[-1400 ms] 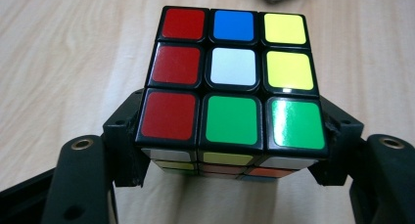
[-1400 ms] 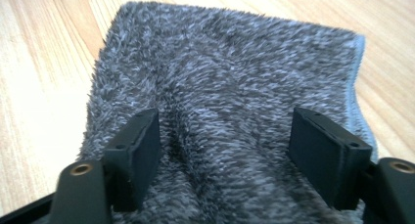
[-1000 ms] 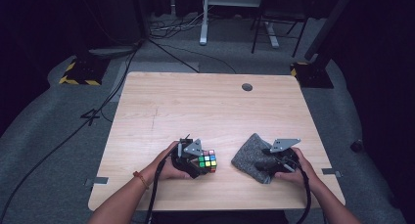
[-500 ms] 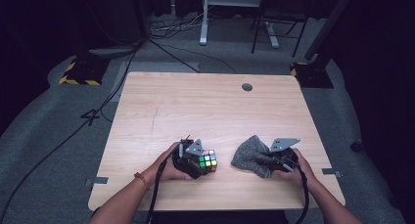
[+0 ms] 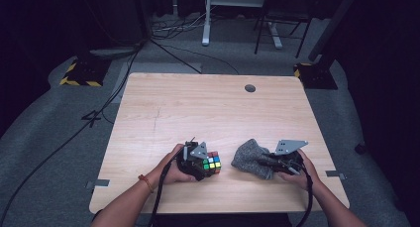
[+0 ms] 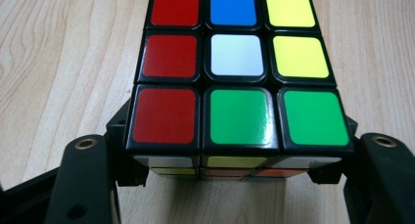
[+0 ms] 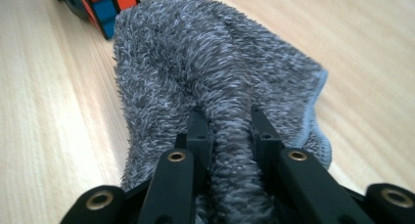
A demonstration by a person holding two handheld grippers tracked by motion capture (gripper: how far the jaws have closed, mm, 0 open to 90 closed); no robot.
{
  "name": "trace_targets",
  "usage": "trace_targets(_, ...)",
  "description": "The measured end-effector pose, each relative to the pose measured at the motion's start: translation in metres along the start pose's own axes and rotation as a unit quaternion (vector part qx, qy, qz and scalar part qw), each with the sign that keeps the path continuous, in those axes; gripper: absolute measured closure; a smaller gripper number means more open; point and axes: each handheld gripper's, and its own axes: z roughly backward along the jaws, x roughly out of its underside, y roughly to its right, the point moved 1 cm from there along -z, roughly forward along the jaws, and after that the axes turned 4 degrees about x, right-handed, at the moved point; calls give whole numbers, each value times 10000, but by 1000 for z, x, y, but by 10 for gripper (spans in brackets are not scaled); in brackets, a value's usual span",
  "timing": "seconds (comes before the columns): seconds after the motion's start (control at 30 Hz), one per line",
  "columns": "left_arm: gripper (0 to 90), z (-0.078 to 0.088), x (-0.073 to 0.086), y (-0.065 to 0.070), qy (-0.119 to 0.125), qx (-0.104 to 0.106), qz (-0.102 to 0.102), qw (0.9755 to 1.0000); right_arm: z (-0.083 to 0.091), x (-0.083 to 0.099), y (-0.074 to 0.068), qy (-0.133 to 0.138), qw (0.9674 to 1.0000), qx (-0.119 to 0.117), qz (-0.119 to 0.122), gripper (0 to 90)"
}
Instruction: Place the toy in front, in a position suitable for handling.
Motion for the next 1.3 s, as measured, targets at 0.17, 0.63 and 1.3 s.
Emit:
trace_targets(0.17,334,-4,-9,5,-97,-63,-118,9999,11,-16,-4,271,9995,-119,74,761)
trace_targets(0.63,336,-22,-46,14,-165,-41,-499,9986,-4,-61,-37,392,9959,-530,615,759)
trace_targets(1.3,338,-5,-49,17,-28,-182,-502,9986,-22,-52,-31,25,9984,-94,558,763)
